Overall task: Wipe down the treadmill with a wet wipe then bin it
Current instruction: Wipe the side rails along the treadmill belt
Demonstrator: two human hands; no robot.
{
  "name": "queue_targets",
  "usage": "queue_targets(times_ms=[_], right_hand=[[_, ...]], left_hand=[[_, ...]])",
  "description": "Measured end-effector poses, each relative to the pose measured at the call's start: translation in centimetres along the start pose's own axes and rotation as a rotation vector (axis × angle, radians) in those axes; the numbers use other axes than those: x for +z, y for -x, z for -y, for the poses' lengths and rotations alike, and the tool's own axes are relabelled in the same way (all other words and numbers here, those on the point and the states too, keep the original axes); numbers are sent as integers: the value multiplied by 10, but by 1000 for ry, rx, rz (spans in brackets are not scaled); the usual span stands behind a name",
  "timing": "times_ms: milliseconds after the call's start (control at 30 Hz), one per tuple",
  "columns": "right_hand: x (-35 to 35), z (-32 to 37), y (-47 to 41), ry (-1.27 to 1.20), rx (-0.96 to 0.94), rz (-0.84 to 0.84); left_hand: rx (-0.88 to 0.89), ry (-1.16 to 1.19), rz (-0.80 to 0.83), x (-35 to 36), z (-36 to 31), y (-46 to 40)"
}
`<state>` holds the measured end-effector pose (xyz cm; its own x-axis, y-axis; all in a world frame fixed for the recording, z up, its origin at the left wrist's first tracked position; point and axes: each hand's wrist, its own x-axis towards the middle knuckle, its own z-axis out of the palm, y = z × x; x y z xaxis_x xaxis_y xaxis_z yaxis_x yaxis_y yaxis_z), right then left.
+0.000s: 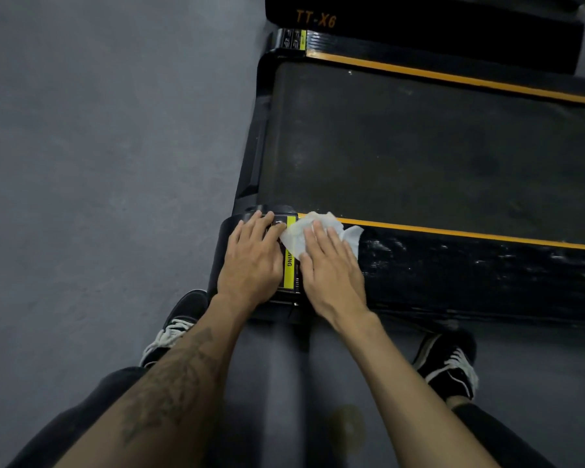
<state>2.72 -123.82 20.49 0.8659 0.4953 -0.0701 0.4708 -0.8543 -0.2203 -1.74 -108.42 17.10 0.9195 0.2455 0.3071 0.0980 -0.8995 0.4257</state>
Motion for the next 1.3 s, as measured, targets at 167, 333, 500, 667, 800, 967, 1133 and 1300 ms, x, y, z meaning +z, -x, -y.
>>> queue_targets(times_ms=[167, 333, 500, 667, 800, 967, 1133, 1300], right_hand=[[8, 15, 15, -32, 21, -40], [0, -1, 7, -40, -76, -6], [3, 5, 8, -38, -32, -4], [-2, 2, -7, -15, -69, 34], [-1, 8, 3, -30, 66, -26], [-6, 6, -4, -6, -57, 33], [-10, -3, 3, -2, 78, 34], [-6, 10, -14, -26, -35, 48]], left_hand=[[1, -4, -29, 1, -1, -2], [11, -16, -6, 1, 1, 0], [9, -17, -27, 2, 0, -2], [4, -16, -23, 2, 0, -1], [4, -7, -27, 3, -1, -1], [-3, -14, -28, 1, 0, -3], [5, -13, -10, -2, -2, 0], [-10, -22, -53, 3, -1, -2]])
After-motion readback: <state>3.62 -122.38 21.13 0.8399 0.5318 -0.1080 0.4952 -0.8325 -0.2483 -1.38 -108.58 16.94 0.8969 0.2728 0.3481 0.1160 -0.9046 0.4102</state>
